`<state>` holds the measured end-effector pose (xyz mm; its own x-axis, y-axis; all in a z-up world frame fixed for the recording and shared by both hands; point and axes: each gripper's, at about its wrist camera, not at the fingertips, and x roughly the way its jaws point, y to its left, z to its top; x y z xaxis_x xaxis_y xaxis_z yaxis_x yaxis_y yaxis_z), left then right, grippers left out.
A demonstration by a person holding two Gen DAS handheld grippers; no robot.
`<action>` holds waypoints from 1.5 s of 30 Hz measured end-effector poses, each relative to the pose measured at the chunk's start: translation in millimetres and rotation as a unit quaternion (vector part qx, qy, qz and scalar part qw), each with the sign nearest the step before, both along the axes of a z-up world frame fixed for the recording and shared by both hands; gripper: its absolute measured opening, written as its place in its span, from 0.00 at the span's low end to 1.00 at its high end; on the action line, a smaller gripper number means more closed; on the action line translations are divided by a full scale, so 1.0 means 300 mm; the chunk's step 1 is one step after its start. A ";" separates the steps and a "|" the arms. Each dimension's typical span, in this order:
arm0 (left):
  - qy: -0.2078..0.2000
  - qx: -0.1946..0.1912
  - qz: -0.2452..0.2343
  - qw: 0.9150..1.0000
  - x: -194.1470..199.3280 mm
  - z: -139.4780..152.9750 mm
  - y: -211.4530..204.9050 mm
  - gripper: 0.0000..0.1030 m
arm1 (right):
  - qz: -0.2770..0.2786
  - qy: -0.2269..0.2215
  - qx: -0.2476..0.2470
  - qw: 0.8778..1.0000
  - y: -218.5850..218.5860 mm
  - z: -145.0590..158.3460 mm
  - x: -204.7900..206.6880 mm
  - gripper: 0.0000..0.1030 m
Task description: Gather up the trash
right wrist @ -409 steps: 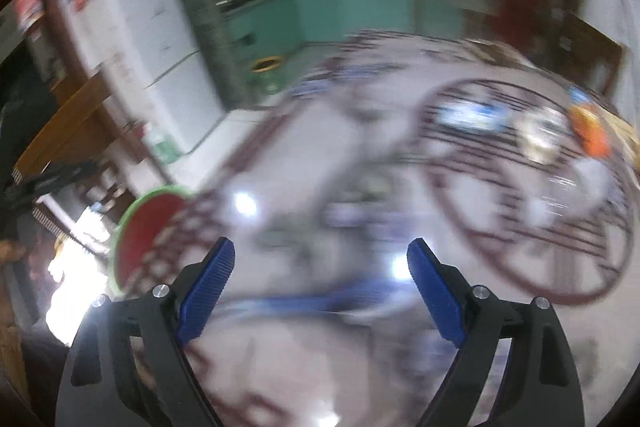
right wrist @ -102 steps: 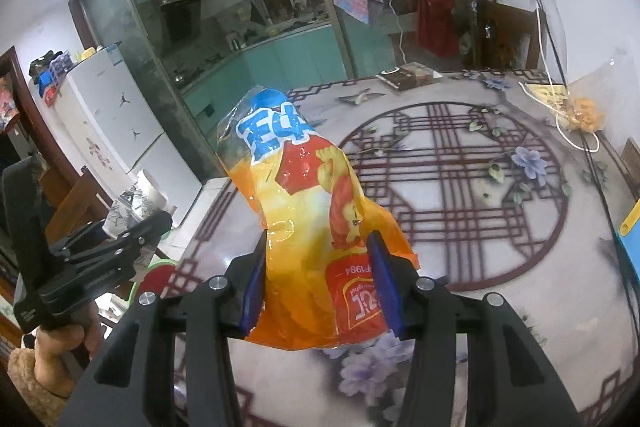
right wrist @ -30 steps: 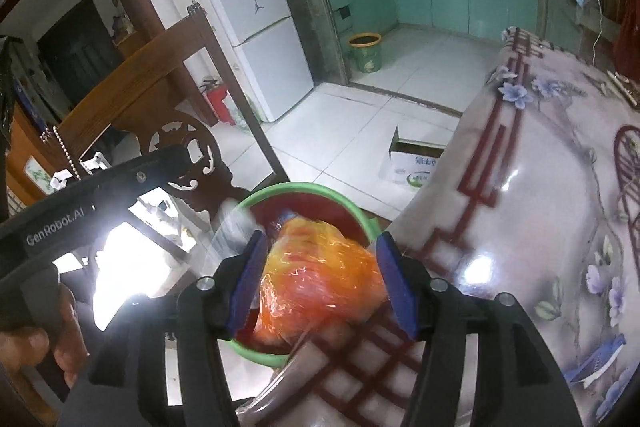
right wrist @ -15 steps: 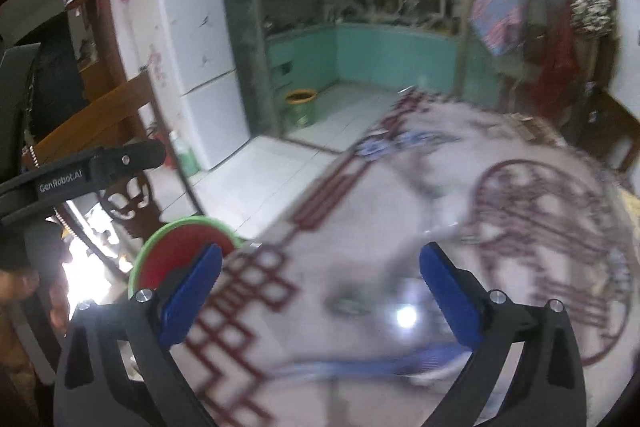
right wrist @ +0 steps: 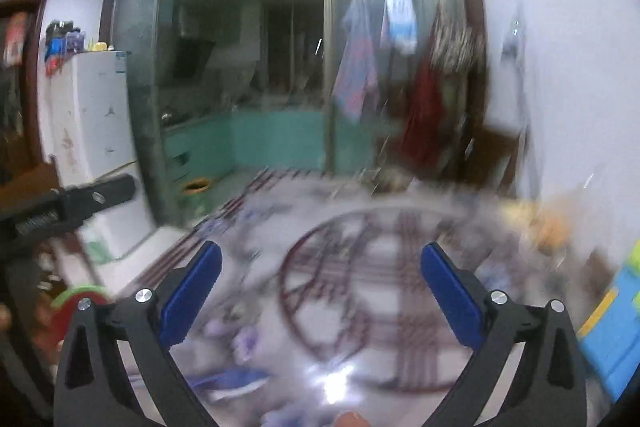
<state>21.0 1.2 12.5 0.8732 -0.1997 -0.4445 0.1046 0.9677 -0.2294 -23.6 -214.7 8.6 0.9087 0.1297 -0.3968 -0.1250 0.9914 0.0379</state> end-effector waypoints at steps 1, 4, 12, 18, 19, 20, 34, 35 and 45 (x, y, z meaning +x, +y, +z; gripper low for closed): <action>0.007 0.002 0.006 1.000 0.012 -0.014 -0.009 0.95 | -0.005 0.004 0.009 1.000 -0.014 -0.007 0.002 0.93; 0.024 0.000 0.021 0.999 0.039 -0.049 -0.019 0.95 | -0.018 0.005 -0.003 1.000 -0.021 -0.023 0.001 0.93; 0.040 0.027 0.052 0.997 0.053 -0.070 -0.013 0.95 | -0.031 0.018 -0.006 0.999 -0.013 -0.022 0.016 0.93; 0.036 0.061 0.085 0.994 0.035 -0.071 -0.013 0.95 | -0.037 0.025 -0.011 0.999 -0.001 -0.032 0.016 0.93; 0.031 0.065 0.091 0.993 0.029 -0.071 -0.013 0.95 | -0.038 0.025 -0.013 0.999 0.002 -0.035 0.017 0.93; 0.027 0.068 0.095 0.993 0.022 -0.069 -0.012 0.95 | -0.038 0.025 -0.014 0.999 0.004 -0.035 0.016 0.93; 0.015 0.086 0.080 0.993 0.013 -0.065 -0.040 0.95 | -0.039 0.029 -0.015 0.999 0.012 -0.047 0.016 0.93; 0.015 0.086 0.080 0.993 0.015 -0.065 -0.041 0.95 | -0.038 0.029 -0.015 0.999 0.010 -0.045 0.017 0.93; 0.013 0.089 0.078 0.993 0.013 -0.067 -0.044 0.95 | -0.038 0.031 -0.016 0.999 0.010 -0.054 0.016 0.93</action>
